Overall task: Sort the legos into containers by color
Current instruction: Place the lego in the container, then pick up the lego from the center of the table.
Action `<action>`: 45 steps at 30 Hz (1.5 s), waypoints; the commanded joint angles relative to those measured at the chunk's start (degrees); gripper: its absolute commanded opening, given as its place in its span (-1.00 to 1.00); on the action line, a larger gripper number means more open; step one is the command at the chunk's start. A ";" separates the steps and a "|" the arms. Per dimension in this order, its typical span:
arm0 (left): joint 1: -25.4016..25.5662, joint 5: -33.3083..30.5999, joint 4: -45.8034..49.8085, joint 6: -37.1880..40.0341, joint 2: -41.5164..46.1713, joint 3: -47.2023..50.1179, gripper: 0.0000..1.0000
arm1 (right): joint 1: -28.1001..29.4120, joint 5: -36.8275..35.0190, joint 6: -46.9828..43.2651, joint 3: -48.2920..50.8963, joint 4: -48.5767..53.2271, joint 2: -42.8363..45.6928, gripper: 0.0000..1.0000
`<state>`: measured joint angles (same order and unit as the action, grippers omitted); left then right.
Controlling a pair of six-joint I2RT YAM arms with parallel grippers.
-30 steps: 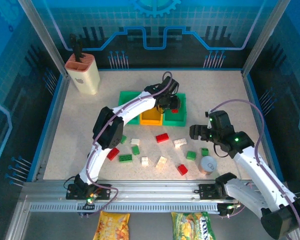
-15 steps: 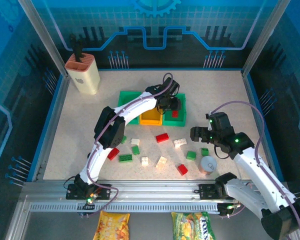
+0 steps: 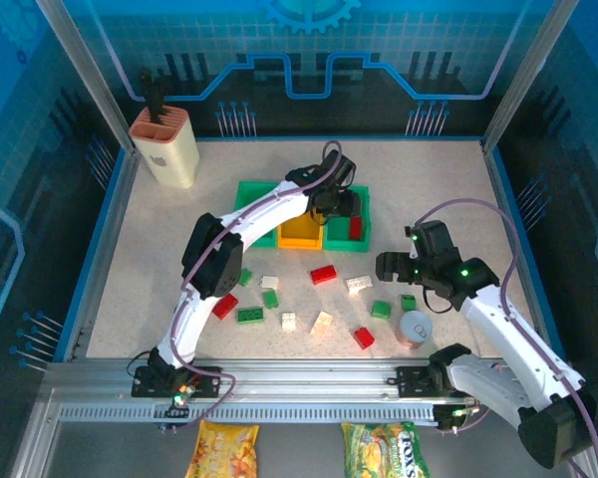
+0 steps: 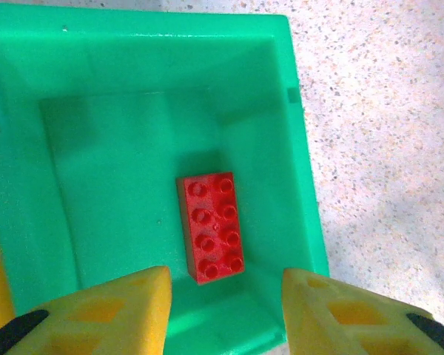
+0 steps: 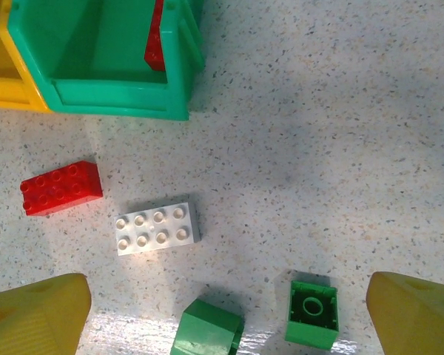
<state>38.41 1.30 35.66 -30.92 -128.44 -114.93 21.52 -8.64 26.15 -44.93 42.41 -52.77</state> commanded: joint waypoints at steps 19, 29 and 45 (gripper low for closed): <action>-6.22 -1.56 -6.72 -0.01 25.16 28.09 -0.10 | 10.47 1.78 3.29 -5.11 -4.22 -22.07 0.78; -10.89 -1.56 -7.97 -0.11 33.51 37.89 -0.09 | 13.46 -1.54 6.09 -9.57 -5.92 -34.48 0.72; -12.35 -1.72 -9.38 -1.78 37.03 42.85 -0.08 | 14.79 -2.42 9.53 -9.20 -7.31 -44.07 0.62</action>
<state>26.68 0.21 27.09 -31.59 -93.65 -73.14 35.20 -10.33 34.20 -53.60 34.89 -95.64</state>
